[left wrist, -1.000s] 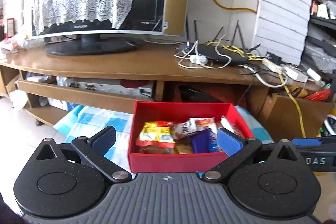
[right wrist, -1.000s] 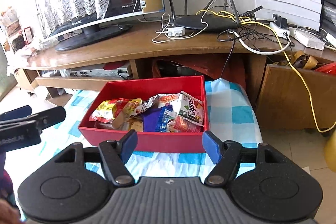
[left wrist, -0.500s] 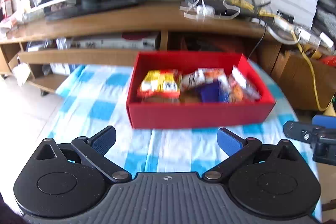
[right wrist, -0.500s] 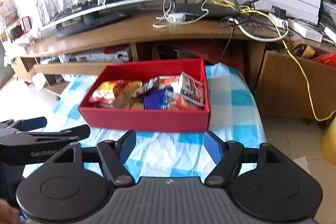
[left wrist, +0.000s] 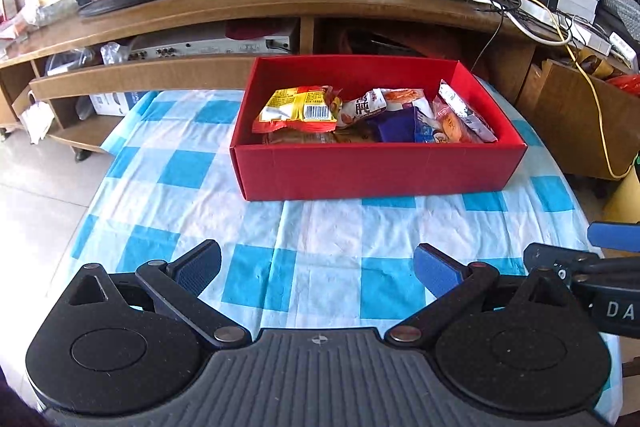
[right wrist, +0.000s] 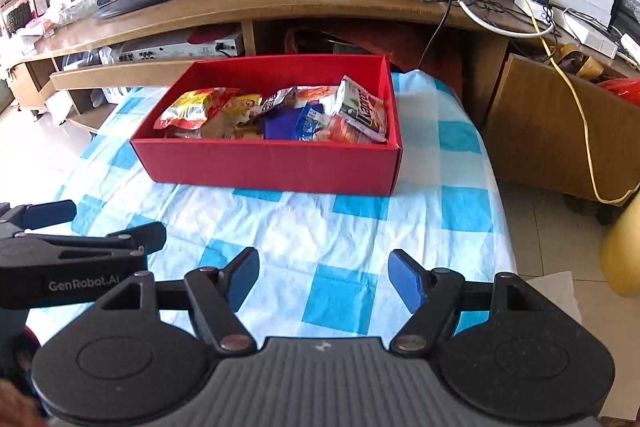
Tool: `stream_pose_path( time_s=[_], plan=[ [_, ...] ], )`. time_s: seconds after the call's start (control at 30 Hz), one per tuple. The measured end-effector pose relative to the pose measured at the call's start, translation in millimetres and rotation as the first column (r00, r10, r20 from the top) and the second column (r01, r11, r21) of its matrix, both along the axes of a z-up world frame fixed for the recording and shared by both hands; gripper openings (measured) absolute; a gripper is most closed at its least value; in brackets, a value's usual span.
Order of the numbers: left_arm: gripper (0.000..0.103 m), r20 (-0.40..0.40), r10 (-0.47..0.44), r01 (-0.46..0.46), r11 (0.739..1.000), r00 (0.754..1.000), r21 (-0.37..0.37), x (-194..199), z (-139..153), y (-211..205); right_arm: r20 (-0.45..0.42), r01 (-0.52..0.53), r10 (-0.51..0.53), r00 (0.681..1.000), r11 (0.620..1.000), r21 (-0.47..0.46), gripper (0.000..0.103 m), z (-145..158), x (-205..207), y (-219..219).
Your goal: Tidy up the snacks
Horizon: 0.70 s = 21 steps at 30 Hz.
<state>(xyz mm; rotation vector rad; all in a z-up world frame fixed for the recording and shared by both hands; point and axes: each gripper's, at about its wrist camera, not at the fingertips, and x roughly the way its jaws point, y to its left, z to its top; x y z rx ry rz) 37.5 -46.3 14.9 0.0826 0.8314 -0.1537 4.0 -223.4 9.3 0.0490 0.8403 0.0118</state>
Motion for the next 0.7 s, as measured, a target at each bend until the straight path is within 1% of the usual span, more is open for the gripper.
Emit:
stream_pose_path(
  time_s=[0.23, 0.7],
  plan=[
    [0.103, 0.022, -0.015, 0.014, 1.000, 1.000, 0.019, -2.7, 0.7, -2.5, -0.004, -0.008, 0.008, 1.000, 1.000, -0.001, 0.096, -1.3, 1.1, 1.8],
    [0.103, -0.005, -0.020, 0.021, 0.999, 1.000, 0.025, -4.4, -2.7, -4.2, -0.016, -0.009, 0.009, 1.000, 1.000, -0.003, 0.097, -3.4, 1.8, 1.7]
  ],
)
